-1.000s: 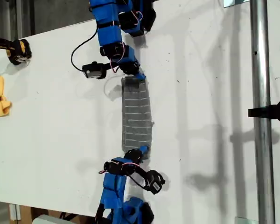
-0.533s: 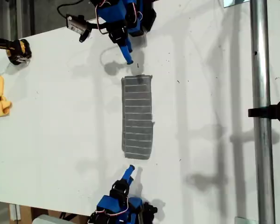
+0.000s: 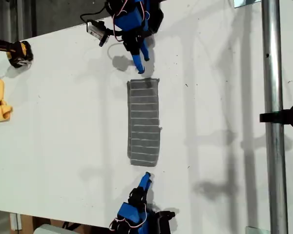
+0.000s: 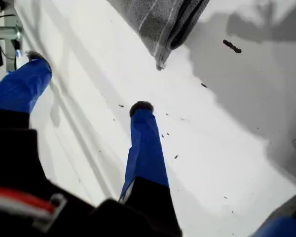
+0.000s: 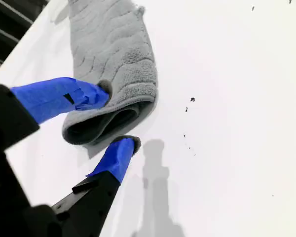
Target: Grasp corners of a towel and fold twice.
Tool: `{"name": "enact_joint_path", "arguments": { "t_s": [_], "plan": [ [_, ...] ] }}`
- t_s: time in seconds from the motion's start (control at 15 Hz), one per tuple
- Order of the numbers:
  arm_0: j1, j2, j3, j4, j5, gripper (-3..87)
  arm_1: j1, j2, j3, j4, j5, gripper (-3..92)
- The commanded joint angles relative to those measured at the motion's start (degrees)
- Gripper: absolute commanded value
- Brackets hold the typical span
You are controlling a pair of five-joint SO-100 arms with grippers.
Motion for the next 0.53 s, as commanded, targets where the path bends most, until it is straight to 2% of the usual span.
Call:
{"name": "enact_joint_path", "arguments": {
  "t_s": [0.0,0.13,0.33,0.47],
  "plan": [
    [0.09,0.44,-0.70,0.70,-0.70,16.5,0.70,-9.58,-1.85,-2.90,3.43,35.5],
    [0.35,0.44,-0.26,0.88,-1.32,16.2,2.64,-30.41,-8.53,-7.38,4.48,37.2],
    [0.88,0.44,-0.44,1.05,-1.41,16.2,9.49,-57.83,-16.00,-24.87,-4.31,39.9],
    [2.11,0.44,-0.35,1.49,-2.64,16.2,14.06,-75.41,-22.85,-32.96,-9.93,40.0]
  ]
}}
